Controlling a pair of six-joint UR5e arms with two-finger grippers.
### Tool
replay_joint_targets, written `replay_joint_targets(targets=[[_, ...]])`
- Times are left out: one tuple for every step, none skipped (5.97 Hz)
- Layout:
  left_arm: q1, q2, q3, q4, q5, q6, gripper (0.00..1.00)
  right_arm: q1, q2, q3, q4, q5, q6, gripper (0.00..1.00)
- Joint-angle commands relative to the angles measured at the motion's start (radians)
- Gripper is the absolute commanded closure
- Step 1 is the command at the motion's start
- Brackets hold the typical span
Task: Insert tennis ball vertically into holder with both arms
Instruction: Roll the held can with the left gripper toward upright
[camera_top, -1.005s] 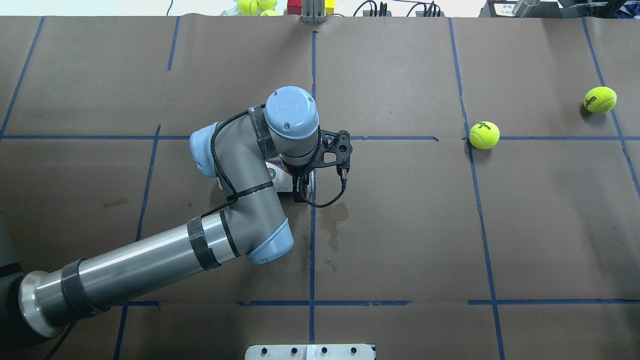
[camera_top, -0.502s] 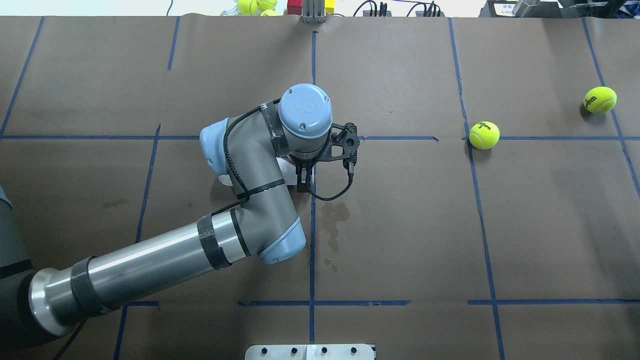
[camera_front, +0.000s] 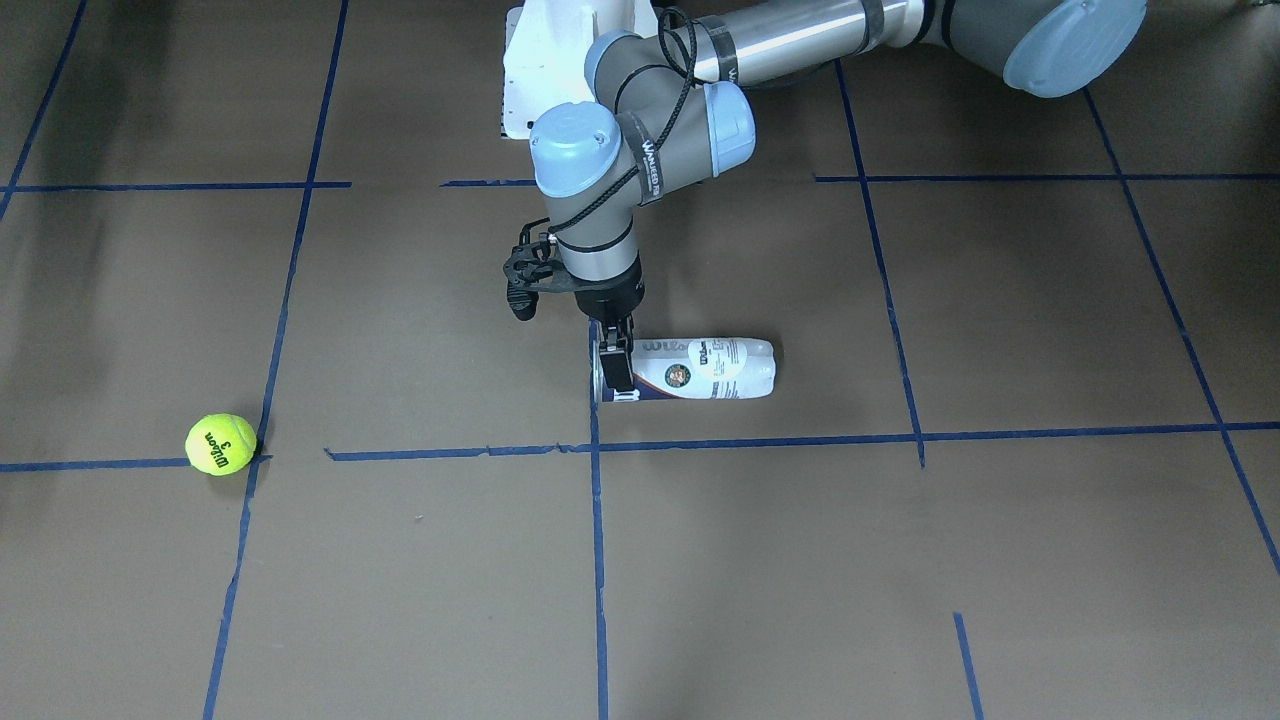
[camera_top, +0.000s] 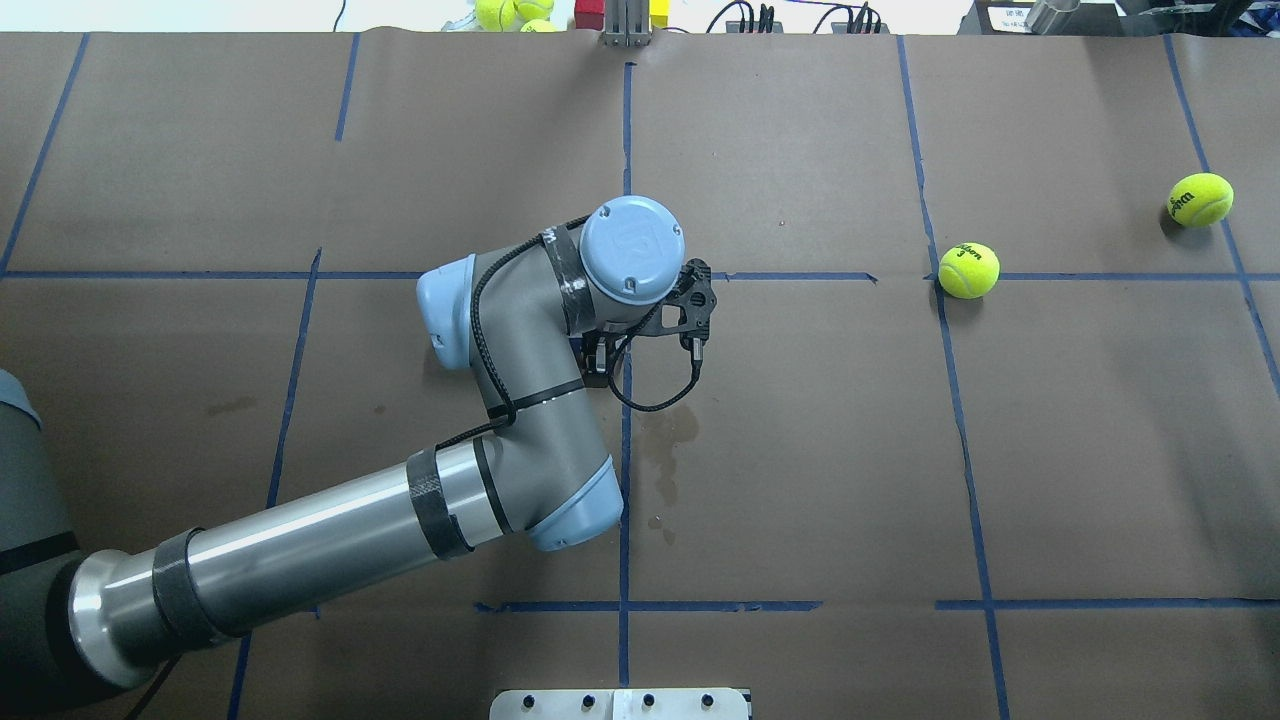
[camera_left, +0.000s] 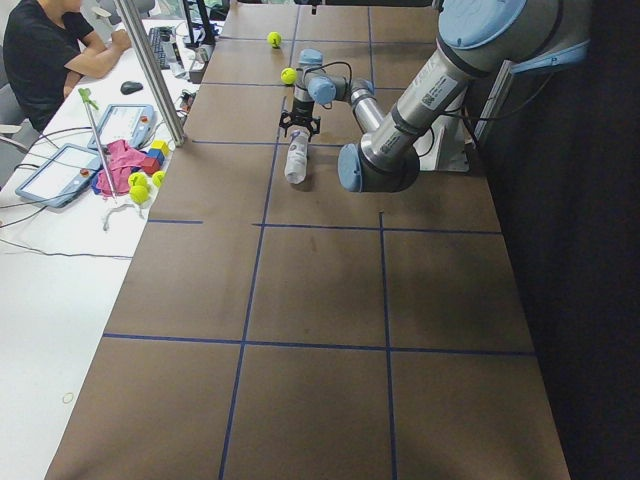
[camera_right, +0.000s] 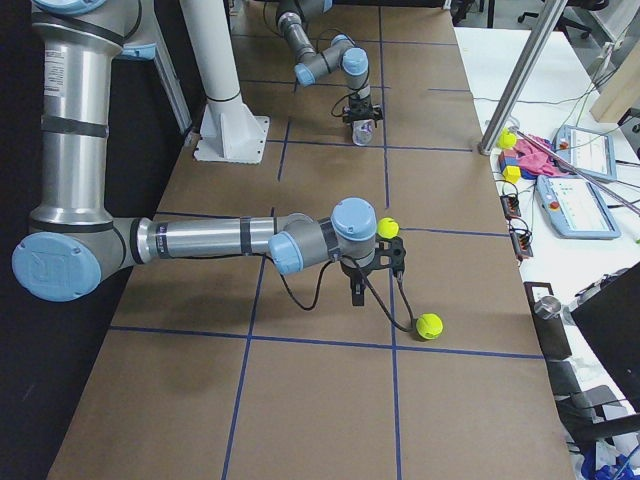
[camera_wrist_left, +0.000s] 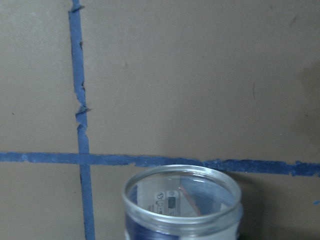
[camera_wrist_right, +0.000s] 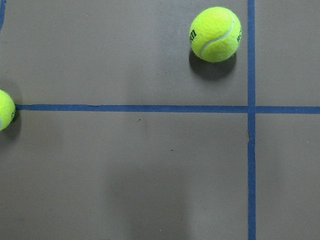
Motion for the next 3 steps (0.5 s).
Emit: replay_joint_targets(targets=[[0.012,-0.021,0.015,0.018,0.023,-0.001,0.00,0.000,-0.001,-0.001,0.000,0.000,0.001,0.00],[0.012,-0.050,0.056,0.017,0.037,-0.001,0.00,0.000,-0.001,-0.002,0.000,0.000,0.001,0.00],[0.012,-0.061,0.078,0.017,0.049,-0.001,0.00,0.000,-0.002,-0.002,0.000,0.000,0.002,0.00]])
